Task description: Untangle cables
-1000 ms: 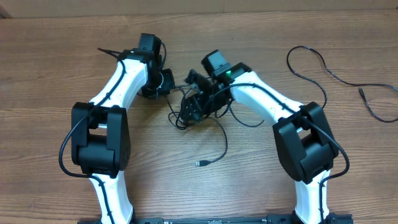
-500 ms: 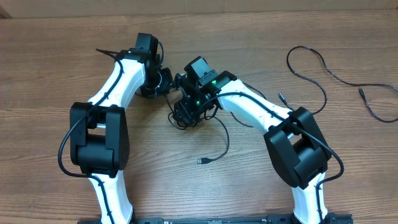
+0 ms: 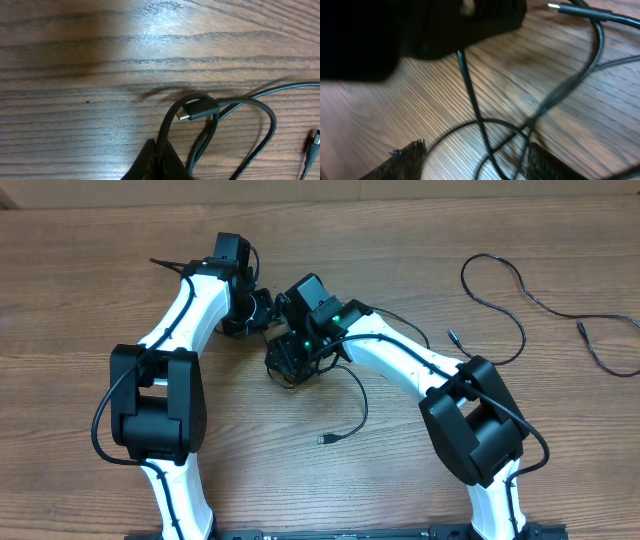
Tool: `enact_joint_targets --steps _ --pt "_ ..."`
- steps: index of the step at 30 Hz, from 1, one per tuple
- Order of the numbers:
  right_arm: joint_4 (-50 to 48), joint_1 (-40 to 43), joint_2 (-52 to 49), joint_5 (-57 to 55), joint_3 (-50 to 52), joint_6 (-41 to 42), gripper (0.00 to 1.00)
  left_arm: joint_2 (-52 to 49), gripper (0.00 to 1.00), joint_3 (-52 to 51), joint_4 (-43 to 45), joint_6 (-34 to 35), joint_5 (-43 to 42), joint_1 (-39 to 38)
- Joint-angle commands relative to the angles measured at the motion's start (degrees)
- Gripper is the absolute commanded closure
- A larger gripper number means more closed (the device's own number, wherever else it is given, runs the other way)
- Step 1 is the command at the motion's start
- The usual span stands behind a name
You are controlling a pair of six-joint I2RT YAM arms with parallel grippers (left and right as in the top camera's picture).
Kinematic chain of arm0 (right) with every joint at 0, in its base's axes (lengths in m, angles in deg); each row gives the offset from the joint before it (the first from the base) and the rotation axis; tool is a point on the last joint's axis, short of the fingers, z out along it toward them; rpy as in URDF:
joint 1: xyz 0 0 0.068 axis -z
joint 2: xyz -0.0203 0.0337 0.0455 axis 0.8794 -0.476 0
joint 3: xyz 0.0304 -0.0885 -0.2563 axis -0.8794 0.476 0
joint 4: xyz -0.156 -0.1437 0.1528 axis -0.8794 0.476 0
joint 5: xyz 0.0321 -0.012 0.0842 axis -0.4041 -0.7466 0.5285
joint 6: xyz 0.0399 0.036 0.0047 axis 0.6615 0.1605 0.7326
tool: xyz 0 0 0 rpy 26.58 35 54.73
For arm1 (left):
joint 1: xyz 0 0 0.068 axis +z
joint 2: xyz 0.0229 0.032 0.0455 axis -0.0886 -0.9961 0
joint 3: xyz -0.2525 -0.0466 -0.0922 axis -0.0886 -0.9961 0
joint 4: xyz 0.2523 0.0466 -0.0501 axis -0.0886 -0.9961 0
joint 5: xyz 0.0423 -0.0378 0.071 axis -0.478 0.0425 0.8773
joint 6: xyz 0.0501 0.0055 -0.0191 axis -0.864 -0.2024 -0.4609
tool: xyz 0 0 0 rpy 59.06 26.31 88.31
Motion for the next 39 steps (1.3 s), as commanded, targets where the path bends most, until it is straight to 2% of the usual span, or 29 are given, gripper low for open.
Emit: enact_joint_targets --steps 1,17,18,22,25,34,39 --pt "-1.18 -6.12 1.53 5.7 -0.61 1.79 0.35 -0.5 0.95 0.13 0.5 0.15 -4.15 -2.78" --pt "-0.57 -9.22 1.53 -6.27 5.14 1.81 0.38 -0.5 0.95 0.13 0.52 0.15 -4.15 -2.78" --pt "-0.61 -9.22 1.53 -6.43 5.18 1.81 0.4 -0.52 0.95 0.13 0.52 0.15 -4.15 -2.78" --pt "0.9 -9.22 1.73 -5.64 5.14 1.86 0.77 -0.5 0.96 0.13 0.52 0.13 -2.75 -2.47" --pt "3.5 -8.17 4.07 -5.49 3.98 1.84 0.96 -0.5 0.96 0.13 0.42 0.15 -2.32 -0.9" --pt "3.04 -6.4 13.16 -4.5 2.91 1.75 0.96 -0.5 0.96 0.13 0.0 0.13 -3.76 1.11" --pt "3.08 -4.76 15.93 5.16 2.91 -2.32 0.96 -0.52 0.96 0.13 0.0 0.13 -3.76 1.09"
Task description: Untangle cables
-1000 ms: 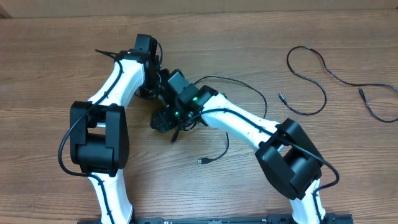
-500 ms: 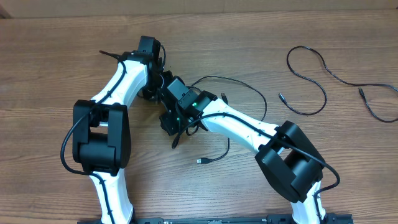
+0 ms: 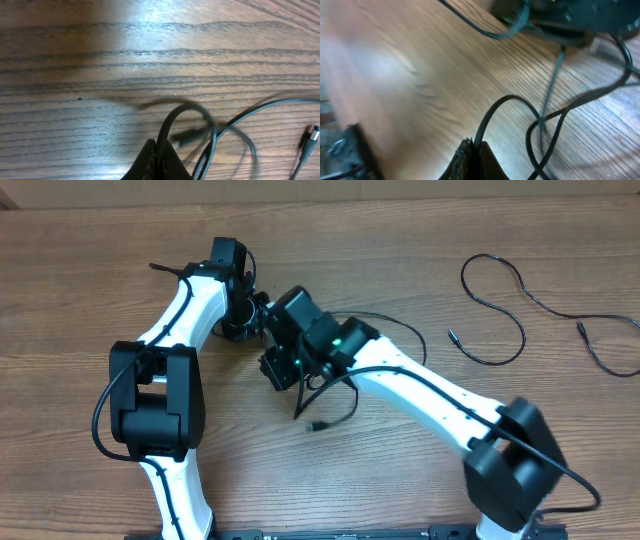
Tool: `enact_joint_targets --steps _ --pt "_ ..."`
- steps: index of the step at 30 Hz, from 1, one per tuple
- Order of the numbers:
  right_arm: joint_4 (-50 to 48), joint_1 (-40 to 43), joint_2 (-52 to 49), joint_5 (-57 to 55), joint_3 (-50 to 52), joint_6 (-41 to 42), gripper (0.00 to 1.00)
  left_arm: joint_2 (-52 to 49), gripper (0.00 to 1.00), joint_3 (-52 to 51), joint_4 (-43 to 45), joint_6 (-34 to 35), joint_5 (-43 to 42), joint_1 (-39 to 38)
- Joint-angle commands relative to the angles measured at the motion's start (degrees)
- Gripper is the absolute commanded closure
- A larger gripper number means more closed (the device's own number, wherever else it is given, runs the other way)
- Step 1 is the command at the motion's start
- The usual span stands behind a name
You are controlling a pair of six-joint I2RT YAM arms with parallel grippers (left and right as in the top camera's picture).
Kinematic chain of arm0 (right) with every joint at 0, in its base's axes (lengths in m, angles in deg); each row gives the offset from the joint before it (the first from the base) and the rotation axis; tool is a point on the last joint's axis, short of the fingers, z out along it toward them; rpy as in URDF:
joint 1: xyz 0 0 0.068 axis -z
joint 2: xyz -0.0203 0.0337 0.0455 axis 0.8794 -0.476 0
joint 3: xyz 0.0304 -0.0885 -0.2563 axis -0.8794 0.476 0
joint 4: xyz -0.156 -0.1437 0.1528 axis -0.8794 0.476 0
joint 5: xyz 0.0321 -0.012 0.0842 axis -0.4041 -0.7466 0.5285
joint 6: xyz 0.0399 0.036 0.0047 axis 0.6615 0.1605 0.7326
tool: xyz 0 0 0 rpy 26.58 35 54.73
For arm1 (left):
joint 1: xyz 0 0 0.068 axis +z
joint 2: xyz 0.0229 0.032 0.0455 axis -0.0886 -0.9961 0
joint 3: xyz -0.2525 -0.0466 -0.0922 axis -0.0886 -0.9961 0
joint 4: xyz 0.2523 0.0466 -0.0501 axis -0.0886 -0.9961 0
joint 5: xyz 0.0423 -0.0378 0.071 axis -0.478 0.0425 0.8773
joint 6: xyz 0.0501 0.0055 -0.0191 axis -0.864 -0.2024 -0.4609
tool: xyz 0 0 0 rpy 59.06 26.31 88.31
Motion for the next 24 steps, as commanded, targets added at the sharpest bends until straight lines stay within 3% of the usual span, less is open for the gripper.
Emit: enact_joint_targets --steps 1,13,24 --pt "-0.35 1.53 3.21 9.11 -0.83 -2.78 0.96 0.68 0.96 0.87 -0.02 0.13 -0.74 -0.09" --pt "0.17 9.33 6.19 13.44 -0.83 -2.14 0.96 0.68 0.96 0.87 -0.02 0.13 -0.72 -0.13" --pt "-1.42 21.42 6.19 13.35 -0.79 18.4 0.96 0.68 0.96 0.87 -0.2 0.13 -0.07 -0.13"
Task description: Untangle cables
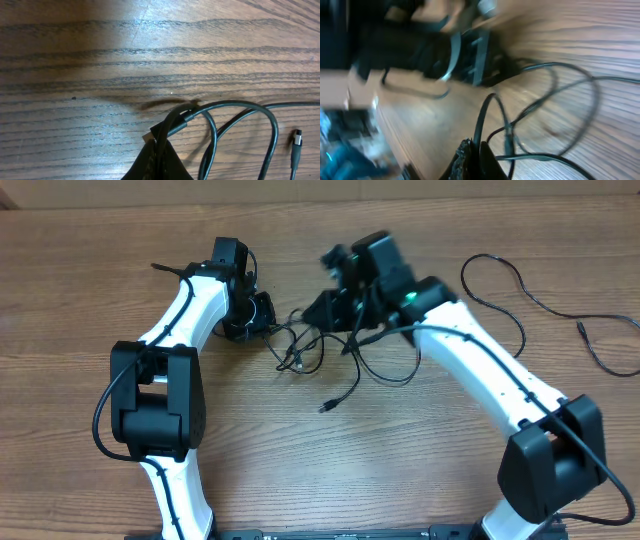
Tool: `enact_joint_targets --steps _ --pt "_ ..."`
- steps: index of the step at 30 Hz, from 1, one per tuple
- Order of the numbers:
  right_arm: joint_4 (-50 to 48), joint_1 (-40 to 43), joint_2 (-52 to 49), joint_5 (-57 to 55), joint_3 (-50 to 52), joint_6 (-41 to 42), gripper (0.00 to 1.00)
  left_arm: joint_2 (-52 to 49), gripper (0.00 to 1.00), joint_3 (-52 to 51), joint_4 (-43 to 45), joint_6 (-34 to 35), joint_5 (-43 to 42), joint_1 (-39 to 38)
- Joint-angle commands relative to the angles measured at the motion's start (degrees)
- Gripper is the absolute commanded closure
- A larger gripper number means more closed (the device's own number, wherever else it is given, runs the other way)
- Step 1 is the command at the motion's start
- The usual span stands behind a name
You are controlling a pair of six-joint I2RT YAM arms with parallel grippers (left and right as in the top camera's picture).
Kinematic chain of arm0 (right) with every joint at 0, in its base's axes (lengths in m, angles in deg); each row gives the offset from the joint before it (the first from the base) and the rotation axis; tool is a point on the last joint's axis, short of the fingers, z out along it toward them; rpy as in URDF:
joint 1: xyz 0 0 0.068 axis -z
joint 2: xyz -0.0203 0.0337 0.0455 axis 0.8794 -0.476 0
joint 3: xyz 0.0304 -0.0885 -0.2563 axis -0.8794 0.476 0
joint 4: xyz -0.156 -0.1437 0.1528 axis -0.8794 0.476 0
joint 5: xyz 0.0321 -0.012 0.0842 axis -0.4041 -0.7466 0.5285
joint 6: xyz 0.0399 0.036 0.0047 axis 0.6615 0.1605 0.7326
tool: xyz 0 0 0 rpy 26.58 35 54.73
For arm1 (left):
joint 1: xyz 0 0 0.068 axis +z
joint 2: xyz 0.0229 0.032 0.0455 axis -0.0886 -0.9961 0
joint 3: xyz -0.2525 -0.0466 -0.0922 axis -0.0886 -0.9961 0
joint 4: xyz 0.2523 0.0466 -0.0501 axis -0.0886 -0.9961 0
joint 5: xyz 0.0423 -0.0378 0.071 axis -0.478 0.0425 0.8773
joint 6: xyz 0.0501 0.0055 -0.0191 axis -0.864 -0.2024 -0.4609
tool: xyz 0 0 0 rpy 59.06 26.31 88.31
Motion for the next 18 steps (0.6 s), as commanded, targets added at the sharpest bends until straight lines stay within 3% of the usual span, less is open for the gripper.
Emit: enact_joint_targets --steps 1,8,18 --pt "-0.26 4.98 2.29 0.02 -0.79 7.76 0.96 0.68 0.96 0.87 -0.28 0.13 0.87 -0.13" --pt "6.45 10.08 2.27 -11.5 -0.76 7.69 0.96 0.68 0.96 0.87 -0.7 0.13 4.17 -0.11" --pt "19.74 12.5 2.25 -44.13 -0.72 7.69 0.96 0.68 0.96 0.87 -1.77 0.15 9.57 1.05"
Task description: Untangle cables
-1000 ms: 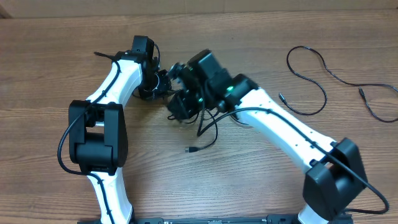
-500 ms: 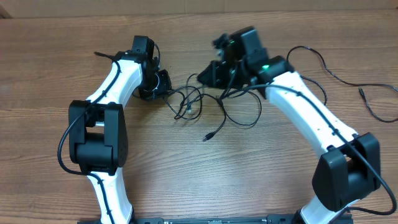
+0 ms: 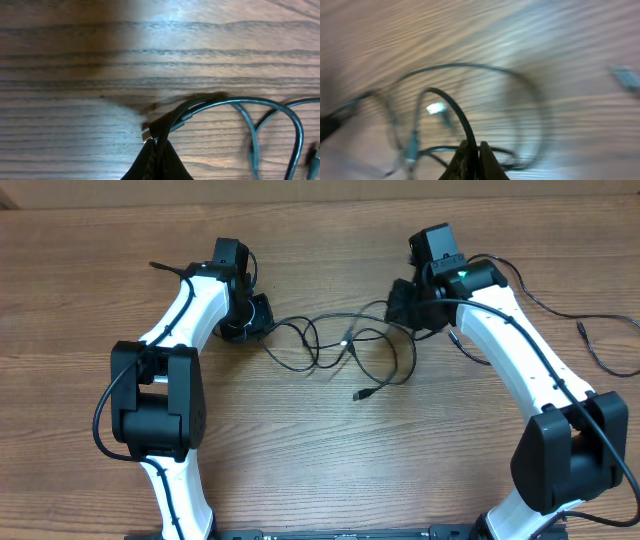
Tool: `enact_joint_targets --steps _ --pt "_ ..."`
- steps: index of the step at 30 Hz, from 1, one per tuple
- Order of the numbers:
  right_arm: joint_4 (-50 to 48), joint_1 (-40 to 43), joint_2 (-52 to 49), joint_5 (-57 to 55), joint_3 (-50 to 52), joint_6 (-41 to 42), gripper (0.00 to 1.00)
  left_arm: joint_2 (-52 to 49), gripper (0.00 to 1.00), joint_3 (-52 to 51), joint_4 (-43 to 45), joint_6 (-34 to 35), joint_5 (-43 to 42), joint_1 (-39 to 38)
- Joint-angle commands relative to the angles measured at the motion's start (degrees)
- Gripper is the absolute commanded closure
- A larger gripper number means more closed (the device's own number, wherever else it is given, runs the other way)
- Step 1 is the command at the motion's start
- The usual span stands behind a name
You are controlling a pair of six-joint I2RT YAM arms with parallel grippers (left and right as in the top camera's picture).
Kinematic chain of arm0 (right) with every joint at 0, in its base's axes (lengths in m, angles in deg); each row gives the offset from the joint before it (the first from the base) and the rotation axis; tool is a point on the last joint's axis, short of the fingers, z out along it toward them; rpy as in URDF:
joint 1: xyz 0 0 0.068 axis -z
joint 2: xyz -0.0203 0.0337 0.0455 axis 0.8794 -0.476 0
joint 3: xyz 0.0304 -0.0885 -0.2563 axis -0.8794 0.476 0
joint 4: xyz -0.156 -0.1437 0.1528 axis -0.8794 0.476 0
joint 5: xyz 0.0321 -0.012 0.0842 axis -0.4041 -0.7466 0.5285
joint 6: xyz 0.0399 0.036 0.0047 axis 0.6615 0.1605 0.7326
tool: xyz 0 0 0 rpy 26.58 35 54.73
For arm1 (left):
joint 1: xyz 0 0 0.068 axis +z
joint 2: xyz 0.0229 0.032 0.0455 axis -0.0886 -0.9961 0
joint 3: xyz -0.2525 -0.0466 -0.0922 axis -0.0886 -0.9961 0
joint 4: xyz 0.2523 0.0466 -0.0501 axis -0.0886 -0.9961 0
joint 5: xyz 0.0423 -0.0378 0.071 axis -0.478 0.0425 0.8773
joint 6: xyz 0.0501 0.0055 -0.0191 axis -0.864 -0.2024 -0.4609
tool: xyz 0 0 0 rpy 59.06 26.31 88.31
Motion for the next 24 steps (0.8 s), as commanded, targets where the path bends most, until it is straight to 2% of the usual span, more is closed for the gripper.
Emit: enact_joint_targets --steps 1,5,12,17,24 --pt "2.34 1.36 2.23 -18.29 -0.72 0.22 0.96 0.68 0.96 0.87 -0.74 0.2 5.18 1.29" --pt "4.17 2.47 2.21 -22.99 -0.72 0.22 0.96 0.68 0.96 0.87 -1.68 0.83 7.02 2.86" --pt "4.44 3.82 2.21 -23.12 -0.66 0.24 0.96 0.68 0.96 0.87 -3.87 1.33 7.26 7.8" --pt "4.24 3.8 2.21 -22.84 -0.52 0.24 0.96 0.68 0.95 0.85 -6.27 5.46 7.1 12.79" --pt "-0.11 3.8 2.19 -11.67 1.18 -1.4 0.96 0.68 0.95 0.09 -5.99 5.99 6.25 14.75"
